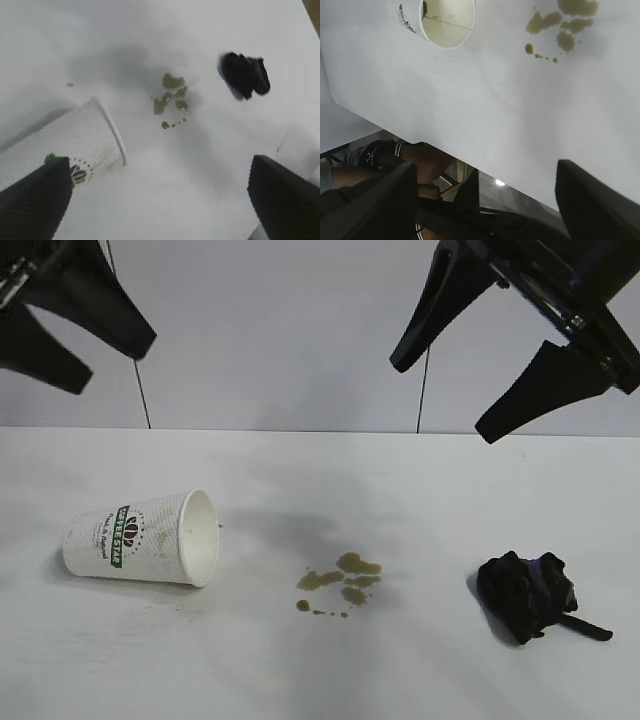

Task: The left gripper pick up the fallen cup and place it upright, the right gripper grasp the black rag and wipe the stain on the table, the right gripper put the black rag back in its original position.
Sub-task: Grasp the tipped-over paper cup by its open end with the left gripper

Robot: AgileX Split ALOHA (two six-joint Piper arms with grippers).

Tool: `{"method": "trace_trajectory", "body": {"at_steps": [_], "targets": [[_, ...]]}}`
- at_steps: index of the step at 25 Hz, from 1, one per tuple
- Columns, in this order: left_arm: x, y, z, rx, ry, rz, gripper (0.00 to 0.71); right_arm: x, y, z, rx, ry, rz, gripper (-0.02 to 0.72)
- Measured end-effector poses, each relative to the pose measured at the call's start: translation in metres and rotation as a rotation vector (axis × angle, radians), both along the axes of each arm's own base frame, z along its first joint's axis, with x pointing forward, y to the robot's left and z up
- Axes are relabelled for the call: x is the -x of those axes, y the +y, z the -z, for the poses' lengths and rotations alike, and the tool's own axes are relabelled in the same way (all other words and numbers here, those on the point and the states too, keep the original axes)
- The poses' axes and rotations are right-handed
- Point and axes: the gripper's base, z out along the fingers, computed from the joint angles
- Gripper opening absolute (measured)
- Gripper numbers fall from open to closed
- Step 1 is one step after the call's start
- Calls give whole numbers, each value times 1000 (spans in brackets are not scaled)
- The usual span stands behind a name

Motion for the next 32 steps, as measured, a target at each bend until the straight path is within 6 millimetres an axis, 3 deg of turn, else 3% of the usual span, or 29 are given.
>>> {"method": "trace_trajectory", "body": {"at_steps": [4, 11, 18, 32], "targets": [[19, -39, 7, -191, -243, 386, 686, 0, 0, 0, 0, 1, -1, 524], [23, -71, 38, -612, -412, 567, 686, 0, 0, 0, -1, 2, -1, 524], [10, -82, 77, -802, -415, 597, 686, 0, 0, 0, -1, 2, -1, 524], [-15, -88, 112, -912, -418, 562, 686, 0, 0, 0, -1, 2, -1, 524]]}}
